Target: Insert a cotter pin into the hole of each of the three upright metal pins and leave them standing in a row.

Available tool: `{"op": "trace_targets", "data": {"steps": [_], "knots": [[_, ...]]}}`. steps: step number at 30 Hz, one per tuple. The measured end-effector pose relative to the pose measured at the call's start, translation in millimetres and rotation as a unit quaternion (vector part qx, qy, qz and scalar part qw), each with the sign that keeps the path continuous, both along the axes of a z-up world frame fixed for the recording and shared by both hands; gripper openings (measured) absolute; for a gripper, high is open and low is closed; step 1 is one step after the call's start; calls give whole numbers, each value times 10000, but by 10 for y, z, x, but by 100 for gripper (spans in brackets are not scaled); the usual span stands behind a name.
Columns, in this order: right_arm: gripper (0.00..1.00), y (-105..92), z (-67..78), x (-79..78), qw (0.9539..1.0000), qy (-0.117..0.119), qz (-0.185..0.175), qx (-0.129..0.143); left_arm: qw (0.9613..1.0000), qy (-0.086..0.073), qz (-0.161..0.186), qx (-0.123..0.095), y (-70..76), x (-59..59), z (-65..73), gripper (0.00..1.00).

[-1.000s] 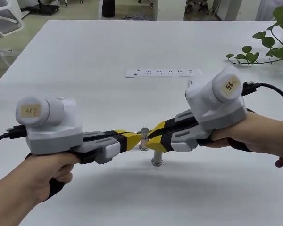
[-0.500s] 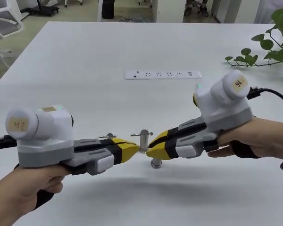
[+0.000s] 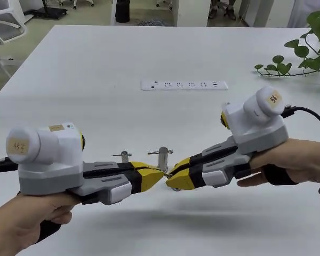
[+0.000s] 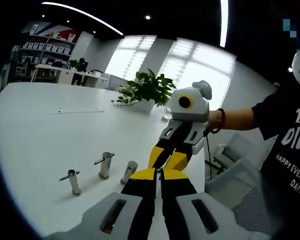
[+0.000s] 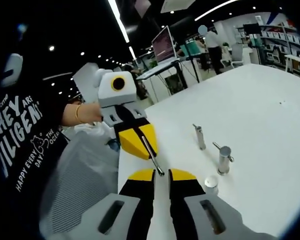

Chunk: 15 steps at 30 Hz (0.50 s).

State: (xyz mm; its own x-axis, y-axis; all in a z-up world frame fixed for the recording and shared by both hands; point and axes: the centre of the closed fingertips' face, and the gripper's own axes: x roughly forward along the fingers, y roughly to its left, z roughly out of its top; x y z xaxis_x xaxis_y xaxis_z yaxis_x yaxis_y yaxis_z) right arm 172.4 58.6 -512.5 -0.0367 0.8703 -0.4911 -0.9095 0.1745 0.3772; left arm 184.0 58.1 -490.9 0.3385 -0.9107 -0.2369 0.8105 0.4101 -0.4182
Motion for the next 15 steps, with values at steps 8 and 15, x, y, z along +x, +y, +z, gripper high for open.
{"op": "trace_targets", "data": {"steps": [8, 15], "knots": [[1, 4, 12, 16, 10000, 8, 52, 32, 9999, 99, 19, -45, 1, -14, -17, 0], [0, -11, 5, 22, 9989, -347, 251, -167, 10000, 15, 64, 12, -17, 7, -22, 0]]}}
